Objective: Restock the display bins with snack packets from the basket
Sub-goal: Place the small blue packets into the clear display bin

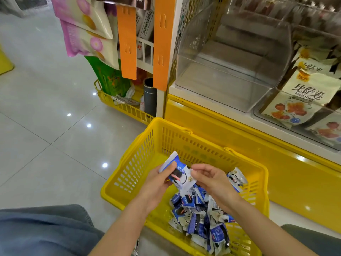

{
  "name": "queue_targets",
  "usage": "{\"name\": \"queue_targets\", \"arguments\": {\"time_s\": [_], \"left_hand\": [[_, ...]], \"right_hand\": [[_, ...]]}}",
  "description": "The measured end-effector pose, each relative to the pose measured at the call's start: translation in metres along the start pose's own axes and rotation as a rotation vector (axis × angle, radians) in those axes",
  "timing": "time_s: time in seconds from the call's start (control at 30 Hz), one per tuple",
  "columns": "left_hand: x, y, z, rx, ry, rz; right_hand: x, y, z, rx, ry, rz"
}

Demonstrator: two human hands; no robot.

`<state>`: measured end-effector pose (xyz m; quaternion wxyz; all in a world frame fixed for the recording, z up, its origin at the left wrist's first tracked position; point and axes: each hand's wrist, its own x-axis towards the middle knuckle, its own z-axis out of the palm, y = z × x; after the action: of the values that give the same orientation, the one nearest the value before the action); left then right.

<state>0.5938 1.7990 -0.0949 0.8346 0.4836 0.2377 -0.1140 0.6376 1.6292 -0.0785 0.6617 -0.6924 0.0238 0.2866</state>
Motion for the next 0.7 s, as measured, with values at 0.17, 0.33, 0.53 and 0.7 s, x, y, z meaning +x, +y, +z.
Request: {"name": "queue_targets", "arguments": {"time_s": [0.17, 0.33, 0.53, 0.7], "left_hand": [[-0.003, -0.002, 0.009, -0.018, -0.011, -0.007], [0.002, -0.001, 0.002, 0.007, 0.06, -0.014], [0.005, -0.008, 0.006, 0.042, 0.074, -0.036], [0.005, -0.015, 0.014, 0.113, 0.112, -0.067]], "right_hand": [[-0.001, 0.011, -0.008, -0.131, 0.07, -0.131], [-0.006, 0.066, -0.062, -1.032, 0.038, 0.116], [-0.014, 0.109, -0.085, -1.105, -0.1, 0.29], [-0.01, 0.099, -0.09, -0.992, 0.133, 0.161]]}}
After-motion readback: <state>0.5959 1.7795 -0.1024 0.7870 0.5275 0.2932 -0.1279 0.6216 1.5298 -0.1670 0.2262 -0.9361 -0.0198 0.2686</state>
